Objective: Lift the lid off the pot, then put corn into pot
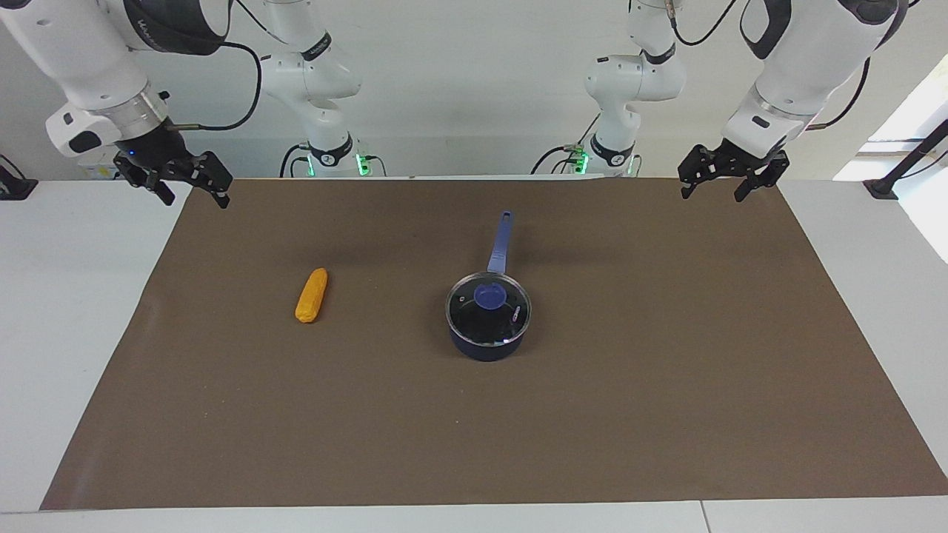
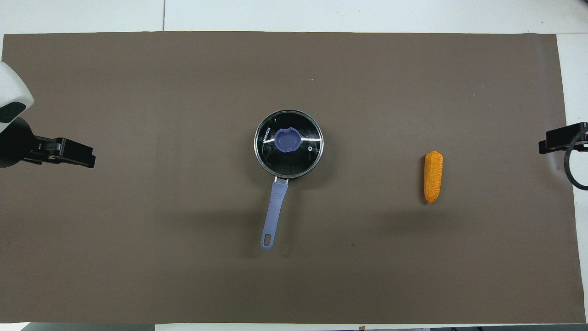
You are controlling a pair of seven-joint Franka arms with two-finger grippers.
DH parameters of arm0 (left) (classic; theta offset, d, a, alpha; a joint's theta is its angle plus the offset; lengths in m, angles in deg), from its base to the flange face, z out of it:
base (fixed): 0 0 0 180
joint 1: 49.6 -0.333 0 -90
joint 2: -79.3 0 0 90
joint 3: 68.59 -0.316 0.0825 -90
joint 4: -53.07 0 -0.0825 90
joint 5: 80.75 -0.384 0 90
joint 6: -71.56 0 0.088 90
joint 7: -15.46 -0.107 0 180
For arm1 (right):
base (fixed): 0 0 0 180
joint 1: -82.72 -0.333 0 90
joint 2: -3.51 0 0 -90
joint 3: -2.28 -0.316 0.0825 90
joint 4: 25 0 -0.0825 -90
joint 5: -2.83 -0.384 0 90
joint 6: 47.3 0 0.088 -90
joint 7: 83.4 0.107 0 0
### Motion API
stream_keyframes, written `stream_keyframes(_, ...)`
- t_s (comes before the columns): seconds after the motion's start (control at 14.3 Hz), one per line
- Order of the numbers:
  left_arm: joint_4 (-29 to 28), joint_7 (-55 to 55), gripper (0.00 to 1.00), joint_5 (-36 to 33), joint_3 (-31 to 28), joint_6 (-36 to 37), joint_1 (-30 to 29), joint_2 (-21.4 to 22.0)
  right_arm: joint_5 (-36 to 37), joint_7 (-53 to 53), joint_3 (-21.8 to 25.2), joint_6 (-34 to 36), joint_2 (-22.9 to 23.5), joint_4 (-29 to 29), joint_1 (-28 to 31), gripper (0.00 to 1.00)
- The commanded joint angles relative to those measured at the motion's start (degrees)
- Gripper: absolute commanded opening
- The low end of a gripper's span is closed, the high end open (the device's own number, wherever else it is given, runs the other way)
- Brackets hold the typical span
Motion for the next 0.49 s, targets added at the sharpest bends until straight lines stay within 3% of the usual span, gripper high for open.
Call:
stream_keyframes(0.0,-1.3,0.6,1.0,0.5,-0.2,-0.3,0.2,1.6,-0.6,-0.2,-0.6,-0.7,-0.3,0.1,0.3,1.0)
stream_keyframes(0.42,-0.9,4.3,1.0,0.7,0.4,-4.3,2.6,0.6,-1.8,-0.5,-0.8,-2.3,-0.9,1.5,-0.1,1.0)
